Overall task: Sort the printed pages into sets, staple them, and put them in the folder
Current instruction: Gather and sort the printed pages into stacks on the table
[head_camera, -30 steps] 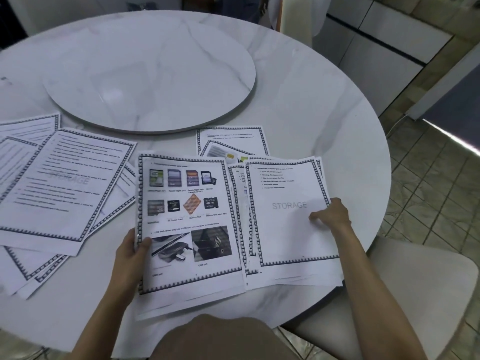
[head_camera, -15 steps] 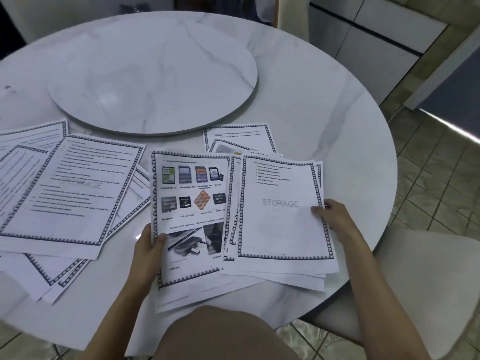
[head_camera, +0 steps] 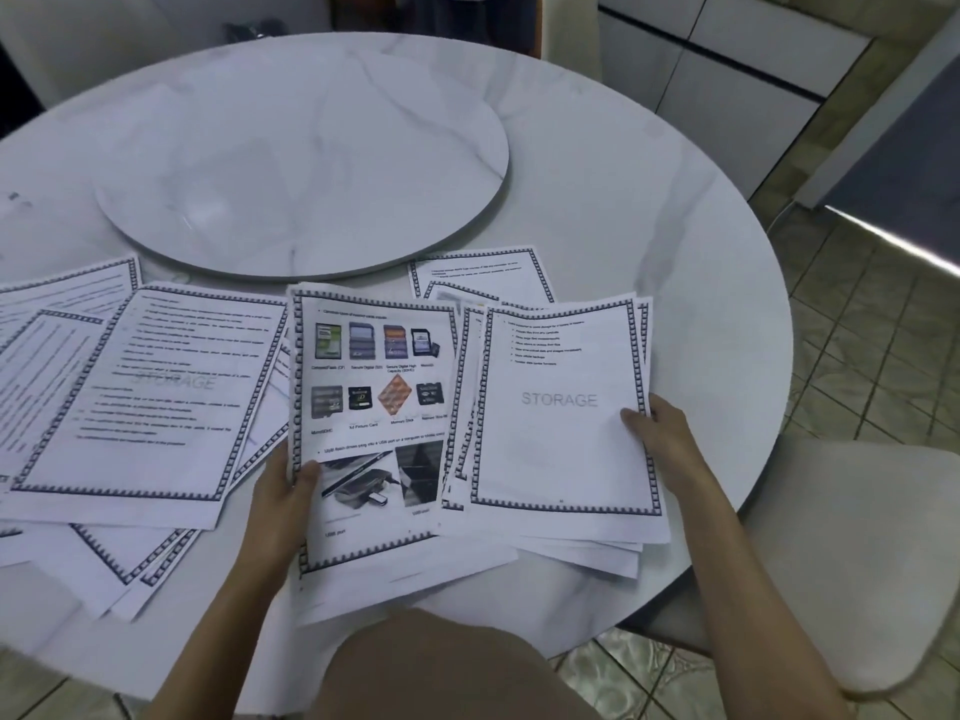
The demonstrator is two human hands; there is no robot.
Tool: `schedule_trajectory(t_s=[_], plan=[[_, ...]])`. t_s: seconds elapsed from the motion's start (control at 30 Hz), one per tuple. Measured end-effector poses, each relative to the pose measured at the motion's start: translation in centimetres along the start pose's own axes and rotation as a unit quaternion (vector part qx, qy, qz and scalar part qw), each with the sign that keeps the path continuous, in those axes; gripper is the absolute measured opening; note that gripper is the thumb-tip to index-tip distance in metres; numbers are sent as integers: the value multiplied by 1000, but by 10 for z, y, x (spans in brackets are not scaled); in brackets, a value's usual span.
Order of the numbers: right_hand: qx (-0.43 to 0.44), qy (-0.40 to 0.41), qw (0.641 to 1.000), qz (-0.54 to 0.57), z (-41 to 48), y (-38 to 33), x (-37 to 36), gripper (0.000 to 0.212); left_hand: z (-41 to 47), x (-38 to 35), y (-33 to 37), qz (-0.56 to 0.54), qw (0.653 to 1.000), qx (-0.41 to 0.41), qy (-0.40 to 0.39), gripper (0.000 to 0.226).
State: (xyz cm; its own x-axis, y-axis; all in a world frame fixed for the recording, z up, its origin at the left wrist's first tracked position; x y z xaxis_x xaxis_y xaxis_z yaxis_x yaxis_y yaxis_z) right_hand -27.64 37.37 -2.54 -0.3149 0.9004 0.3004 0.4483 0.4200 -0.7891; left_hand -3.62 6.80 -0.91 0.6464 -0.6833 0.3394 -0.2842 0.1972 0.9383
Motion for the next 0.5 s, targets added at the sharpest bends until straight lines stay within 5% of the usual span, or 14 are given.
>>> schedule_trajectory(t_s=[0.37, 0.5], plan=[[-26, 27, 989, 144, 4, -13, 4, 30, 11, 90, 0, -53, 988, -29, 145, 28], [-16, 0, 990, 142, 2, -27, -24, 27, 12, 134, -7, -100, 986, -31, 128, 31]])
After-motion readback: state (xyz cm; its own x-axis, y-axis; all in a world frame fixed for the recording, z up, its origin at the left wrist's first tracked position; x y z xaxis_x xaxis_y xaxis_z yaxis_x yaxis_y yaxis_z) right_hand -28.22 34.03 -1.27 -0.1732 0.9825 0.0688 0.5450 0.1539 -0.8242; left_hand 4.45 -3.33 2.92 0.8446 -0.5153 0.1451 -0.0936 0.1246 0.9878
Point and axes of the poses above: each hand's wrist, its own z-axis towards the middle knuckle, its own x-axis out of the back of the hand, y = z × x, the point moved 2 cm from there along z, towards the middle knuckle, and after that the axes turned 12 degrees about -x, right-handed, at the moved point
